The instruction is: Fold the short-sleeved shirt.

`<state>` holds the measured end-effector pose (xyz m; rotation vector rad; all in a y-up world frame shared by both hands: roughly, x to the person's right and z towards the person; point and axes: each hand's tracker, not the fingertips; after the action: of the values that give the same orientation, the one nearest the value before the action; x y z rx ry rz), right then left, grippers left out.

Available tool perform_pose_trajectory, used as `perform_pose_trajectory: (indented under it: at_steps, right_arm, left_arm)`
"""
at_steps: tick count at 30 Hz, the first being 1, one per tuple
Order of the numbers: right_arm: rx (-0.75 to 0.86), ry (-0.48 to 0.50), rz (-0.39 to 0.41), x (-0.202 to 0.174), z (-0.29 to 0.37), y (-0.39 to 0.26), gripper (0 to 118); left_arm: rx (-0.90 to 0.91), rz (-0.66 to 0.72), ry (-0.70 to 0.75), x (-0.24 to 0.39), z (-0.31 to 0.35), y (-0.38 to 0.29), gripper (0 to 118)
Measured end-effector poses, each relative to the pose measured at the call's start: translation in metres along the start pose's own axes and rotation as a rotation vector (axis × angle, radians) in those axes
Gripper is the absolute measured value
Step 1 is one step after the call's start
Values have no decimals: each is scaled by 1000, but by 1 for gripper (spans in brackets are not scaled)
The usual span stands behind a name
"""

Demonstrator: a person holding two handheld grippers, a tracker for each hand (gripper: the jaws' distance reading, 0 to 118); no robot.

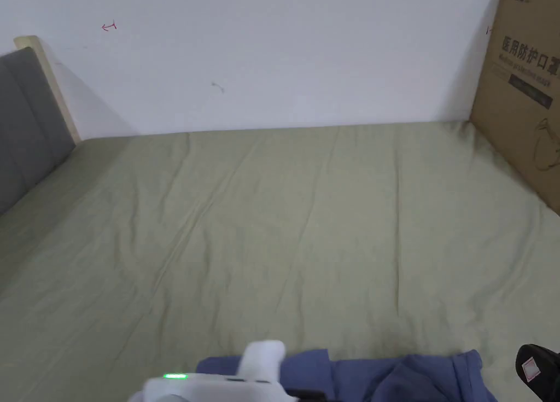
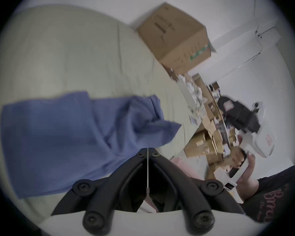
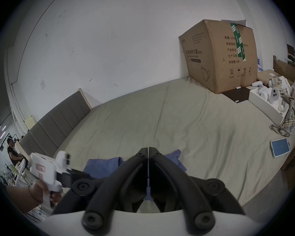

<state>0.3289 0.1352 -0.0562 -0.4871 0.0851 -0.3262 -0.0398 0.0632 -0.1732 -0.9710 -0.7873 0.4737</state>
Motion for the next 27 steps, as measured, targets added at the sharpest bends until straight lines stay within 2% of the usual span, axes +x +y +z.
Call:
perform_pose_trajectory:
  at_steps: [5,6,7,8,9,10,11,17,19,22,27]
  right_arm:
    - [-11,16,56,-9,-4,0,1]
    - [-24,10,69,-10,-7,-2,1]
    - [-37,5,77,-11,-10,-3,1]
    - [-45,5,77,-13,-13,-3,1]
    - [-50,9,75,-15,-14,-3,1]
    - [-58,13,73,-18,-17,-3,1]
    - [-63,14,76,-21,-19,-3,1]
    - [-105,25,141,-41,-36,-5,1]
    - [-124,37,152,-46,-42,-7,1]
    - [-150,56,174,-55,-51,-11,1]
    - [-191,92,184,-66,-63,-18,1]
  left_arm:
    - [126,183,32,-70,83,22,3]
    - [130,217,34,-83,95,23,19]
    - [129,241,36,-97,103,21,64]
    - [116,261,26,-111,108,18,102]
    - [102,279,3,-113,109,13,118]
    - [175,294,-30,-128,119,11,115]
    - [126,337,-54,-142,119,6,118]
    - [109,493,-132,-218,89,-15,118]
    - [83,592,-202,-230,63,-24,118]
    - [112,513,-347,-197,34,-16,118]
    - [82,500,-341,-195,-4,-1,118]
